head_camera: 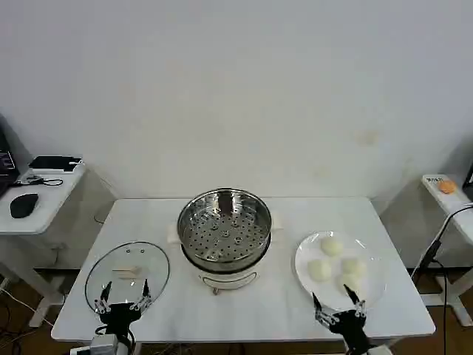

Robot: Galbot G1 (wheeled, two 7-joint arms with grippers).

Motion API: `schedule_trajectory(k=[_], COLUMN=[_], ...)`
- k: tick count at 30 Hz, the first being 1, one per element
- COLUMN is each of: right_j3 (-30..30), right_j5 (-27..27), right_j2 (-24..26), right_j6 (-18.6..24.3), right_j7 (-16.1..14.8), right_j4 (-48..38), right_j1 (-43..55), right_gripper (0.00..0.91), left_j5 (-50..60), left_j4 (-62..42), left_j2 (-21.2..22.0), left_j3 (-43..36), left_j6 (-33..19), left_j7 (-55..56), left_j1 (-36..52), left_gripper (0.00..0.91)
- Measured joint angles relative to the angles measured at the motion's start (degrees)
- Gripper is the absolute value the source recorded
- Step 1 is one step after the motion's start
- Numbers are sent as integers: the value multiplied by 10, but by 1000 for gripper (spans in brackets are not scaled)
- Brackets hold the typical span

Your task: Take steamed baozi put them in steamer then cover it.

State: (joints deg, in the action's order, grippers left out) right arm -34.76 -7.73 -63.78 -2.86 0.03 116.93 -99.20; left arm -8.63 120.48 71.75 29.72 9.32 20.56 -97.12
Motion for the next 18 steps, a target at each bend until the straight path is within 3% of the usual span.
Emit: schedule_trajectory(k=[7, 13, 18], right_j3=[-38, -43, -5], right_j5=[50, 98, 136], right_j2=[96, 199, 283], right_j6=[-41, -57, -45], right_j7=[-57, -158, -249], right_j4=[-43, -100, -156], right_j1=[60, 136, 225], right_gripper=[907, 907, 907], left_j5=[38, 66, 79], left_j4=[2, 7, 16], left_j2=[3, -1, -8], left_j3=[3, 9, 18], left_j6=[1, -1, -2], left_j7=[-18, -30, -35], left_j1=[6, 7, 9], left_gripper=[907, 907, 907])
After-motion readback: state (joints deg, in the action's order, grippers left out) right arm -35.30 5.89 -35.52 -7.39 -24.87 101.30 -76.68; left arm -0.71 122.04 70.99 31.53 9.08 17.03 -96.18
